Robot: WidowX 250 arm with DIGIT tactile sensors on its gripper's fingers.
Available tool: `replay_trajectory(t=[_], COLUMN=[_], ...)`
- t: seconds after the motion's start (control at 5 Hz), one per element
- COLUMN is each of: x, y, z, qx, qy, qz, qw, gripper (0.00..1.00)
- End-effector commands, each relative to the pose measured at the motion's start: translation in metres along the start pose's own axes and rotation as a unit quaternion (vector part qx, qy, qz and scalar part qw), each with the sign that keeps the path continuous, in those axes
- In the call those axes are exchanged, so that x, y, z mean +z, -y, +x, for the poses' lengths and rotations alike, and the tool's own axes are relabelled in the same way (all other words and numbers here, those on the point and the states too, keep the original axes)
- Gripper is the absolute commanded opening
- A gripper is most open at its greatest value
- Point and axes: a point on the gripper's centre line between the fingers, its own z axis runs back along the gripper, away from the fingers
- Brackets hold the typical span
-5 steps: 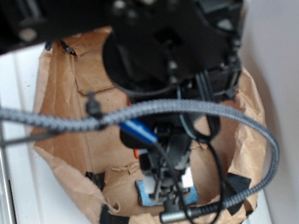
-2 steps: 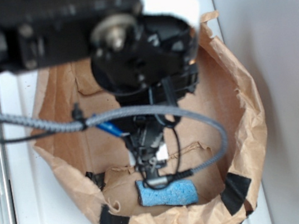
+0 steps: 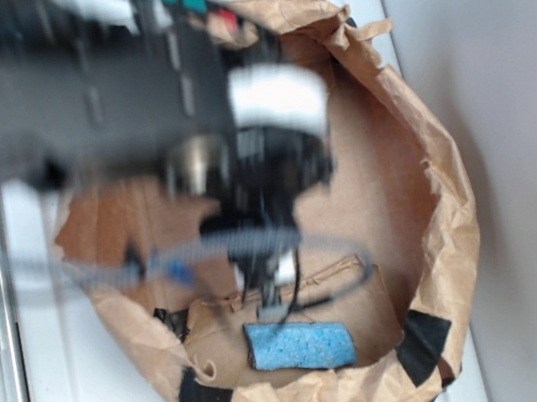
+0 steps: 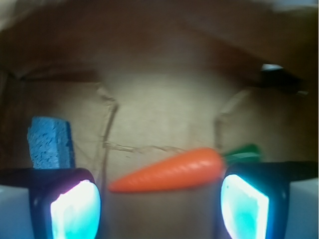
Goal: Grab the blue sponge.
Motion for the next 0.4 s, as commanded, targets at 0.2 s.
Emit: replay_trajectory(t=[0.2], x=[-0.035], y=[0.054], z=[0.006], qx=[-0.007], qy=[-0.044], qz=[-0.044], qw=[0.998], gripper=[1.00])
